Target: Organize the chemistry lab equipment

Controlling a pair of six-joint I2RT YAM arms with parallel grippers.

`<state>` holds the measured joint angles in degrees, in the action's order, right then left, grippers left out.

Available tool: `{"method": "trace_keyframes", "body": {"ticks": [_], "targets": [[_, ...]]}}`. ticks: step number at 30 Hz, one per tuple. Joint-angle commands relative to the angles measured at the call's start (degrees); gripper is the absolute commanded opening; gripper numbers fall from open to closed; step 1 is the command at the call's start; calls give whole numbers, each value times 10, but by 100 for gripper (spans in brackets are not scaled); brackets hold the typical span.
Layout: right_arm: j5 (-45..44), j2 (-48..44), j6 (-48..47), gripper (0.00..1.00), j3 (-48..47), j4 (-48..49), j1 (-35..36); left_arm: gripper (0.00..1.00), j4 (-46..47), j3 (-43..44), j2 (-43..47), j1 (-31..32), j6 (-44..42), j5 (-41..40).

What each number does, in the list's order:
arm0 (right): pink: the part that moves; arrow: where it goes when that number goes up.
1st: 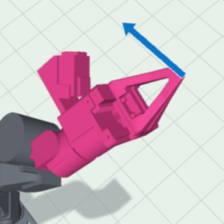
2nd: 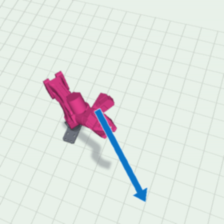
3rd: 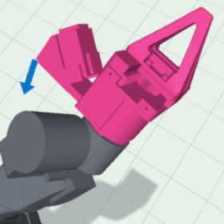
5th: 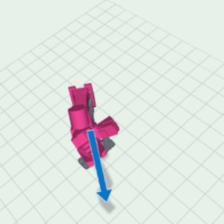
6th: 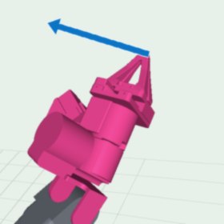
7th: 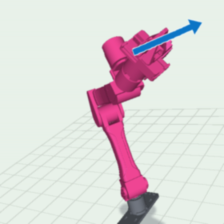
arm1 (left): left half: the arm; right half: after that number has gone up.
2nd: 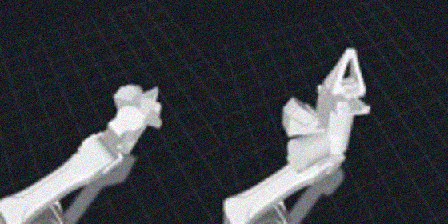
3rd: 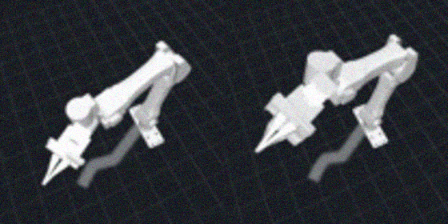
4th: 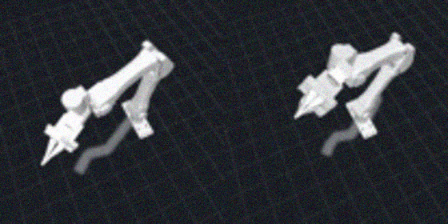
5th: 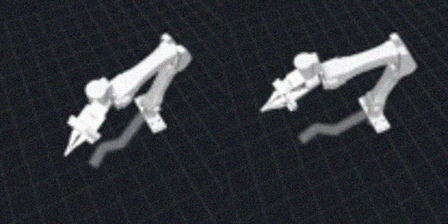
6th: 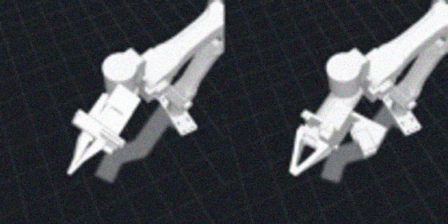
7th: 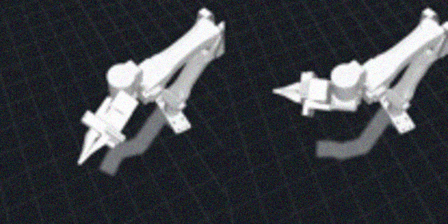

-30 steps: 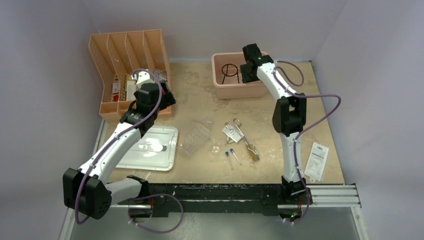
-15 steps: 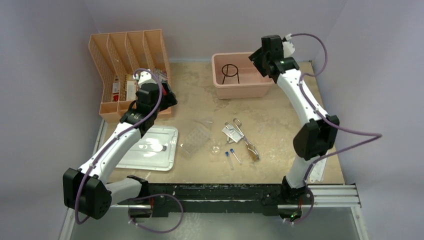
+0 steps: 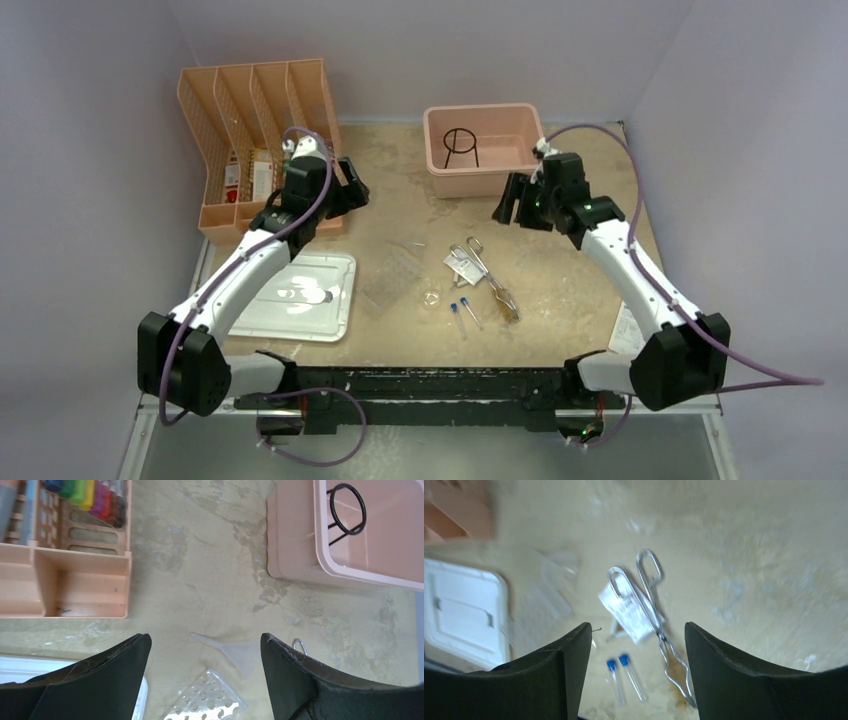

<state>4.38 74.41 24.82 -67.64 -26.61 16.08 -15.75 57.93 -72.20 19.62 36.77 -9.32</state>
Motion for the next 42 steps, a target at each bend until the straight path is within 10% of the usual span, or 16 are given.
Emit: {"method": "trace_keyframes", "body": {"ticks": [1, 14, 31, 42], "targets": [[82, 17, -23, 71, 92, -23, 1, 81, 21, 34, -17, 0, 26, 69], [94, 119, -93, 58, 156, 95, 23, 81, 20, 33, -24, 1, 32, 89], [14, 174, -213, 38, 90, 1, 84, 81, 15, 32, -20, 1, 19, 78], [44, 221, -245, 43, 64, -19, 96, 81, 19, 24, -18, 1, 21, 81]]}}
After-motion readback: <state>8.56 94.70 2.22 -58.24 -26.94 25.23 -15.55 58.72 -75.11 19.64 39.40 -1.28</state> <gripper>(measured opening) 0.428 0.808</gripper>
